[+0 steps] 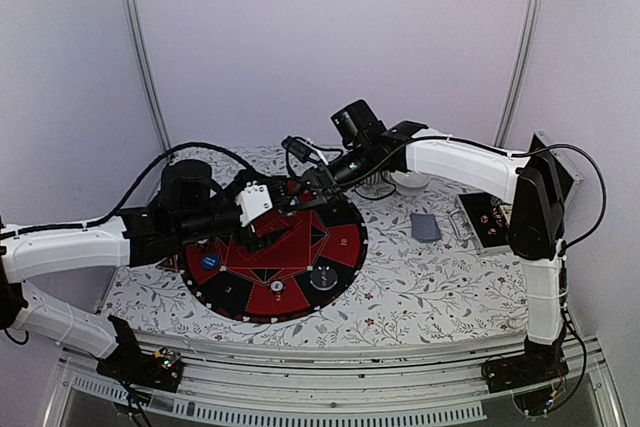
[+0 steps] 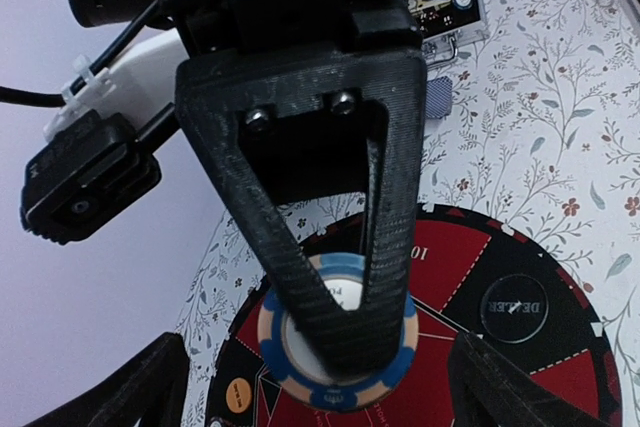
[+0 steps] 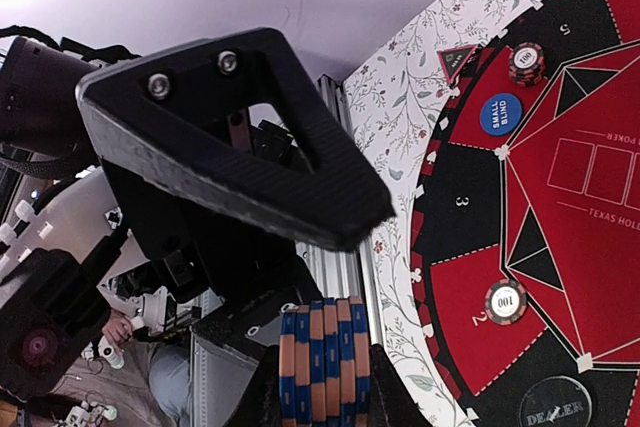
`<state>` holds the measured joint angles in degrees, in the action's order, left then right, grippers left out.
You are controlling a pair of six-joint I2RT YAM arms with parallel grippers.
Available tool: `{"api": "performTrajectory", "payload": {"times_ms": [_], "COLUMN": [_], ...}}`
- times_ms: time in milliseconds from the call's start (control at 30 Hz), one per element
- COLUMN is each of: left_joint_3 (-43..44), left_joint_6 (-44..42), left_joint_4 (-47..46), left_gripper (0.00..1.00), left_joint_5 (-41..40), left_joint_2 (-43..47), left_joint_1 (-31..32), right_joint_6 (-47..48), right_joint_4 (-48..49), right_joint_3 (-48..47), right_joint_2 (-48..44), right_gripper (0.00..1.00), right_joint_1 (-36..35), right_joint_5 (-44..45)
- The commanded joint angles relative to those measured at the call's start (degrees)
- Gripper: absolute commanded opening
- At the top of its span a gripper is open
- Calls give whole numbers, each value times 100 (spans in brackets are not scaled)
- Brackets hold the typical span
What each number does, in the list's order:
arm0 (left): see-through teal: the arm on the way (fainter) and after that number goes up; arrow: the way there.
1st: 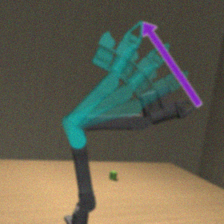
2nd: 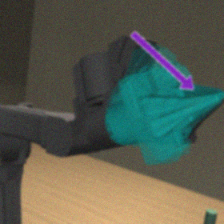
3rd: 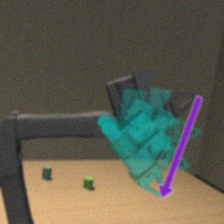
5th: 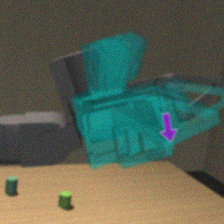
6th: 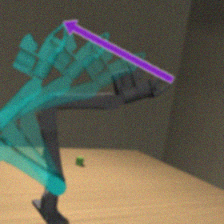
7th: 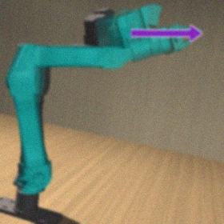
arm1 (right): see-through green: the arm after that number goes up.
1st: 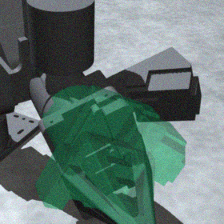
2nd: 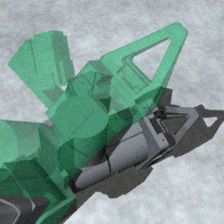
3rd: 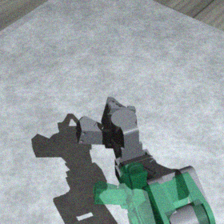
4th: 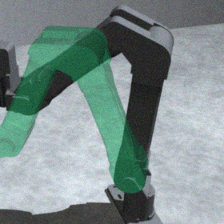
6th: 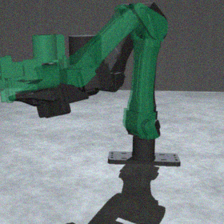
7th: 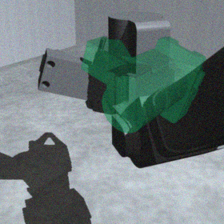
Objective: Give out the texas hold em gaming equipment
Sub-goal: Pass from the right arm to the left
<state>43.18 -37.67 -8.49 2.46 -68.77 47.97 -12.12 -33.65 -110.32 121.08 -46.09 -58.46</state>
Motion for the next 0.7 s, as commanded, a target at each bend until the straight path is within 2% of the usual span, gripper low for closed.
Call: {"api": "performTrajectory", "payload": {"times_ms": [0, 167, 333, 467, 600, 667], "left_joint_3": [188, 242, 283, 296, 292, 273], "left_joint_6": [73, 111, 128, 120, 128, 107], "left_joint_4": [78, -26, -34, -39, -54, -71], "left_gripper": [91, 78, 76, 64, 57, 49], "left_joint_5": [-8, -83, -47, 12, 102, 160], "left_joint_2": [-130, -225, -307, -312, -267, -228], "left_joint_1": [83, 86, 86, 84, 84, 84], "right_joint_6": [-178, -194, -227, -234, -264, -271], "right_joint_4": [358, 374, 418, 428, 447, 451], "right_joint_3": [-213, -226, -229, -242, -253, -252], "right_joint_2": [156, 206, 206, 209, 240, 256], "right_gripper": [2, 2, 2, 2, 2, 2], "right_joint_1": [-74, -109, -112, -114, -117, -116], "right_joint_5": [-381, -412, -438, -430, -431, -430]}}
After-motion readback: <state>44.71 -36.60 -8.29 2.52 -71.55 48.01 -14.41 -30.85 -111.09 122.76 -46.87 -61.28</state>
